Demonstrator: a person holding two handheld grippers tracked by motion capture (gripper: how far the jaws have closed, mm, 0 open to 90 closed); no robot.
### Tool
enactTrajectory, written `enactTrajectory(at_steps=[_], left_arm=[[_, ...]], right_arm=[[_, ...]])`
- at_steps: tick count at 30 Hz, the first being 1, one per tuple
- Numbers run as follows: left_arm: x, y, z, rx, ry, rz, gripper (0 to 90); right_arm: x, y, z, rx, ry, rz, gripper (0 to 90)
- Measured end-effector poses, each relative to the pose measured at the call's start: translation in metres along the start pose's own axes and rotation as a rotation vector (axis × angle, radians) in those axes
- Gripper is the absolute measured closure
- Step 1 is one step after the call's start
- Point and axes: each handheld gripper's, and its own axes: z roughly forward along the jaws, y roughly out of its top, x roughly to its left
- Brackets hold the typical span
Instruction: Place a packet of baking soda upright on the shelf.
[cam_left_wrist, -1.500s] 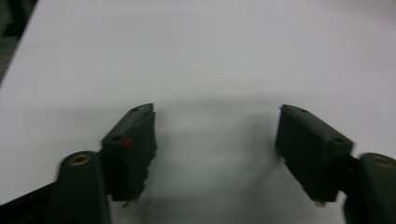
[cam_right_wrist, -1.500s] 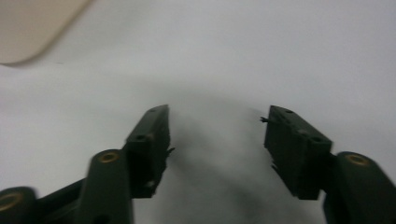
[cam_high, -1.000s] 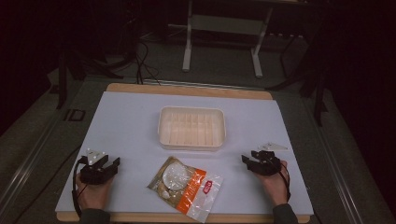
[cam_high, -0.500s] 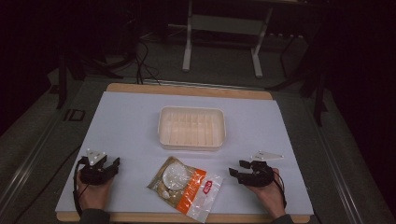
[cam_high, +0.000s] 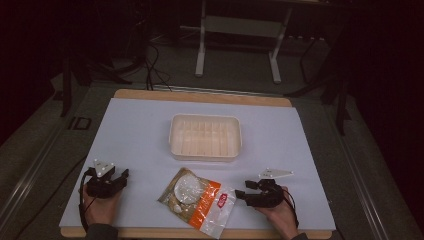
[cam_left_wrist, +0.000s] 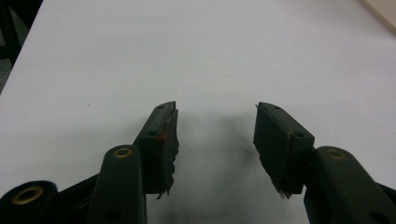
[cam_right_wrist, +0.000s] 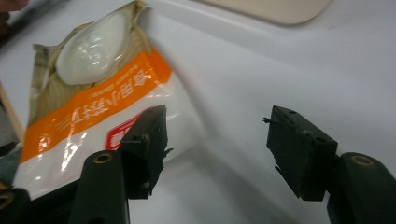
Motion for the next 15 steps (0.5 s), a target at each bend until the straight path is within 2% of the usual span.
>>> enactTrajectory(at_steps=[4,5,10,15], left_arm=[[0.0,0.0,0.0,-0.005,0.007,-0.001,49.3],[0.0,0.0,0.0,-0.006,0.007,-0.001,49.3],[0.0,0.0,-0.001,-0.005,0.006,-0.001,48.7],[-0.002,0.0,0.0,0.003,0.011,0.015,48.5]], right_arm=[[0.005,-0.003,0.004,0.011,0.017,-0.004,37.2],[0.007,-0.005,0.006,0.016,0.038,0.004,37.3],[0.012,-0.008,0.011,0.039,0.067,-0.001,38.4],[0.018,-0.01,0.017,0.06,0.095,-0.009,39.8]])
